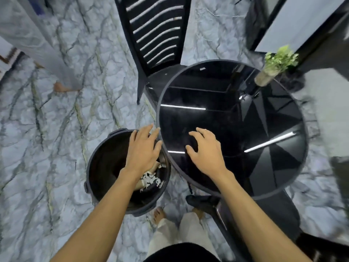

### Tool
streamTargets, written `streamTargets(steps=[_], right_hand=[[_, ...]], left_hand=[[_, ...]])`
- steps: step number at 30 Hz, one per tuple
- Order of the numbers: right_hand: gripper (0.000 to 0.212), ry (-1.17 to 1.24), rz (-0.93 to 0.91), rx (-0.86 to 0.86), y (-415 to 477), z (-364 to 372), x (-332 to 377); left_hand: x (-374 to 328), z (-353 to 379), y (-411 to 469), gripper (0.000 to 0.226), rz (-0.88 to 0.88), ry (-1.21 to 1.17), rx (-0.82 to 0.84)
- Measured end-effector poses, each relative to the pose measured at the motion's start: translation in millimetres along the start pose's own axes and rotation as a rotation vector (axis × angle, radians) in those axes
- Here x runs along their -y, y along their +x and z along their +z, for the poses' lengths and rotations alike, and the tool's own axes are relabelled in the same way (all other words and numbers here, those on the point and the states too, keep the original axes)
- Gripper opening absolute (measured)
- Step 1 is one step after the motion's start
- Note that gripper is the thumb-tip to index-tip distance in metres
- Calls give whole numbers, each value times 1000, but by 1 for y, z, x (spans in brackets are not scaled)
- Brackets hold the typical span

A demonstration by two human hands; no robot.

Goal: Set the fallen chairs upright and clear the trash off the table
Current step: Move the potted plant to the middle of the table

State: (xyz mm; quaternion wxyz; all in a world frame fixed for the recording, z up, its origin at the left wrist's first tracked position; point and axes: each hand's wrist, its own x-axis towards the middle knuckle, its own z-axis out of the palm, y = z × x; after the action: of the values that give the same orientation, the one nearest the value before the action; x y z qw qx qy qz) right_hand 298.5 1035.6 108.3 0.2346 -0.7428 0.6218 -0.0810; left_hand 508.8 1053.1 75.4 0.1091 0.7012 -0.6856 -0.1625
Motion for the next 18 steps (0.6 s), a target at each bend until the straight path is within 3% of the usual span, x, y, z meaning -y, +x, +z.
streamTargets(steps=[7, 18], right_hand=[[45, 138, 188, -159, -9, -47, -88], [43, 373, 310, -354, 44, -86, -188]], left_hand=[[-83, 25, 51, 51, 133, 3, 72], [-165, 69, 141, 52, 155, 15, 86]])
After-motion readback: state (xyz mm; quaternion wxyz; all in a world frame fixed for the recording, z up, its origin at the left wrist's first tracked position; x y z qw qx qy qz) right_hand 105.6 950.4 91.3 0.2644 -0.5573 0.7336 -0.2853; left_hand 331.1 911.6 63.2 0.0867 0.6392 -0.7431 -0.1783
